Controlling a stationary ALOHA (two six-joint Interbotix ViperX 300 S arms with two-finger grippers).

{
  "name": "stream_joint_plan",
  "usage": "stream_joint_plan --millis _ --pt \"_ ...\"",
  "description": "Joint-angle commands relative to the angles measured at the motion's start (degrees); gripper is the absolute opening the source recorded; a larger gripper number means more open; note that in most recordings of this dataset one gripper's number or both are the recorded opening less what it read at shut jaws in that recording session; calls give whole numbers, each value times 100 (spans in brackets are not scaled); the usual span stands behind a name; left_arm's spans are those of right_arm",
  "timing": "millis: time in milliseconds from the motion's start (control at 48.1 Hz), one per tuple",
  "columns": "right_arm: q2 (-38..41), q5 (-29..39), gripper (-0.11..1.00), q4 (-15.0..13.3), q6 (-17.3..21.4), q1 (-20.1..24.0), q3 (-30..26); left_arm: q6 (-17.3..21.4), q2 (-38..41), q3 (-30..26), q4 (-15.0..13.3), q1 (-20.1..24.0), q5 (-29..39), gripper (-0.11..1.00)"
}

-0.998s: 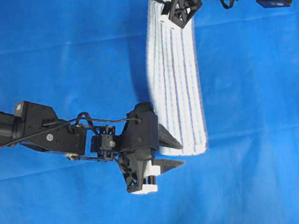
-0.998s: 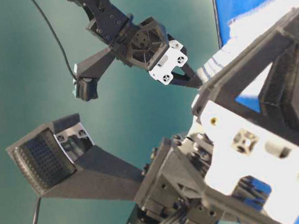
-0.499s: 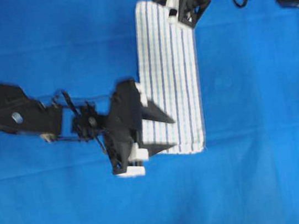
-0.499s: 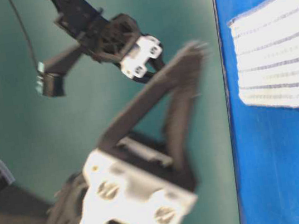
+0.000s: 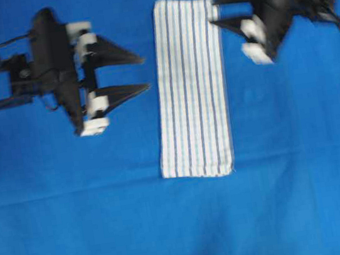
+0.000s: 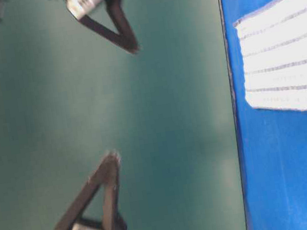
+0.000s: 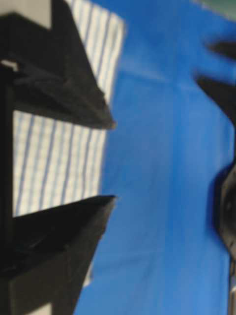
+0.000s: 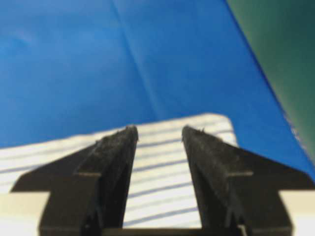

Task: Fold the blue towel.
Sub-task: 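Open both grippers and pull them back to the sides, then grasp the strip's top corners with both grippers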

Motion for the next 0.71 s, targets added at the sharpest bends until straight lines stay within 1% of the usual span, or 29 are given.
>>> stream_joint_plan --millis 0,145,249,374,686 --pt "-483 -290 49 123 0 158 246 -9 -475 264 0 132 -264 49" --pt "-967 -861 49 343 0 334 826 -18 -949 729 0 237 -589 49" --pt "-1063 -1151 49 483 9 378 1116 -18 -1011 932 0 255 -844 49" --pt "-984 -1274 49 510 9 387 1187 -62 -940 993 0 255 -932 51" --pt "-888 -1336 49 510 0 396 1143 -62 -791 932 0 255 -940 50"
